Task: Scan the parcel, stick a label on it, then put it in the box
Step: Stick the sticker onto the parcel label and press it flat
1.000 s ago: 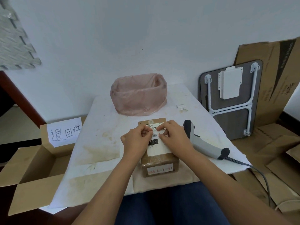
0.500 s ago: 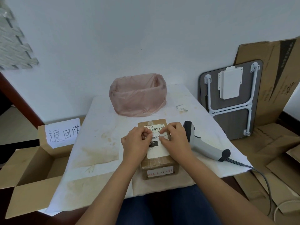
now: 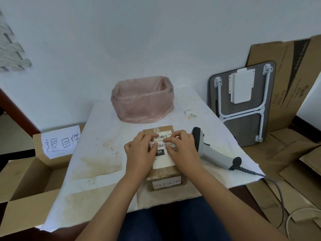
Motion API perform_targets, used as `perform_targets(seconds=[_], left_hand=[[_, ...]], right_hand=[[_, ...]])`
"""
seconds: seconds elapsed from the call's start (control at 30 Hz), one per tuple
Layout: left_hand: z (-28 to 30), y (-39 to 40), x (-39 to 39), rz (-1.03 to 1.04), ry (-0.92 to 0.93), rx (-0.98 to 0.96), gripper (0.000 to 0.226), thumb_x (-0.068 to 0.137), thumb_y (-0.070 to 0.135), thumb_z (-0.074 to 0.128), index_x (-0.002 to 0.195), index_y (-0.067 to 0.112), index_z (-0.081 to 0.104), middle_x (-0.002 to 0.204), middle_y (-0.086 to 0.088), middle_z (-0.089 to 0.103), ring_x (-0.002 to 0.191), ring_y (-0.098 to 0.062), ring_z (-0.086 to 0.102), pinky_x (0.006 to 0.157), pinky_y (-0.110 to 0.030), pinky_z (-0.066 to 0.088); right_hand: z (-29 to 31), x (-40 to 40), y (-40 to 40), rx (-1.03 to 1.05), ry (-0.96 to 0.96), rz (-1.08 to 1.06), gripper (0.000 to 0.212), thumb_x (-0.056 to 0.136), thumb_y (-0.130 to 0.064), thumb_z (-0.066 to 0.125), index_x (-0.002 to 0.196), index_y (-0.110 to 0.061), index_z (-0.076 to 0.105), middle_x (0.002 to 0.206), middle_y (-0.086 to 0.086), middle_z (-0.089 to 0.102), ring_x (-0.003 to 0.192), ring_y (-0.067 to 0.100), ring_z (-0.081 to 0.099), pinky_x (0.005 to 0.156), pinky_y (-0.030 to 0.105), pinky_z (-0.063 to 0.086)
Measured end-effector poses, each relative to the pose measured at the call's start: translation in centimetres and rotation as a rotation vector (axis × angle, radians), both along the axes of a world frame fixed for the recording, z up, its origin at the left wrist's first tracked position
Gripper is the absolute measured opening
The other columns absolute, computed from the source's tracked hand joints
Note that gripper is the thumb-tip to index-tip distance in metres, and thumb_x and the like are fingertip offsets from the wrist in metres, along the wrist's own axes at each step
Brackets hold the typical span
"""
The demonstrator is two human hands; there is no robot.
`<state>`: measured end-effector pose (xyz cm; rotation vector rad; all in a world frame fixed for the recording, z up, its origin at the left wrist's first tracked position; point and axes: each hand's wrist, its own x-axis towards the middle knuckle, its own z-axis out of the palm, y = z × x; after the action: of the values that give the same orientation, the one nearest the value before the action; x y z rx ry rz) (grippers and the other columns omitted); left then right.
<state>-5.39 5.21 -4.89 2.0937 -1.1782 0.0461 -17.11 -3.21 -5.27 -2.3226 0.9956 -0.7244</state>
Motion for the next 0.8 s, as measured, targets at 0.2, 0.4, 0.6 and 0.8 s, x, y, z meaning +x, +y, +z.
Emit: perform_targets(seconds=[0.2,0.4,0.6,0.8], left_hand=[[0.0,0.2,0.2,-0.11,-0.204,0.06,0.017,0.092,0.022,0.061,0.098,0.032,0.073,0.103,0.011,0.058,0.095,-0.01,0.057,0.095,-0.037,0.025],[0.3,0.2,0.5,-0.097,-0.251,0.152,0.028,0.095,0.019,0.054,0.11,0.035,0.072,0.108,0.01,0.059,0.104,-0.014,0.054,0.096,-0.037,0.022],[0.2,0.7,1.2,-0.089,-0.302,0.17,0.031,0.091,0.016,0.059,0.11,0.036,0.074,0.108,0.008,0.058,0.103,-0.016,0.055,0.095,-0.037,0.019],[-0.1,1.7,1.7,-0.115,-0.456,0.143,0.026,0.083,0.015,0.069,0.101,0.032,0.077,0.096,0.006,0.062,0.087,-0.021,0.06,0.092,-0.041,0.024]], right_hand=[[0.2,-0.1,0.2,0.0,0.005,-0.001,0.027,0.093,-0.029,0.055,0.117,-0.029,0.067,0.12,-0.007,0.048,0.118,0.013,0.036,0.085,0.019,0.035],[0.2,-0.1,0.2,0.013,0.006,-0.011,0.029,0.093,-0.03,0.055,0.12,-0.029,0.065,0.121,-0.009,0.048,0.119,0.012,0.035,0.085,0.019,0.036],[0.2,-0.1,0.3,0.013,0.016,-0.019,0.03,0.093,-0.031,0.055,0.122,-0.029,0.064,0.122,-0.011,0.047,0.119,0.009,0.034,0.086,0.017,0.034],[0.2,-0.2,0.4,0.001,0.012,-0.028,0.03,0.093,-0.03,0.055,0.121,-0.029,0.065,0.121,-0.01,0.048,0.118,0.009,0.034,0.085,0.017,0.033]])
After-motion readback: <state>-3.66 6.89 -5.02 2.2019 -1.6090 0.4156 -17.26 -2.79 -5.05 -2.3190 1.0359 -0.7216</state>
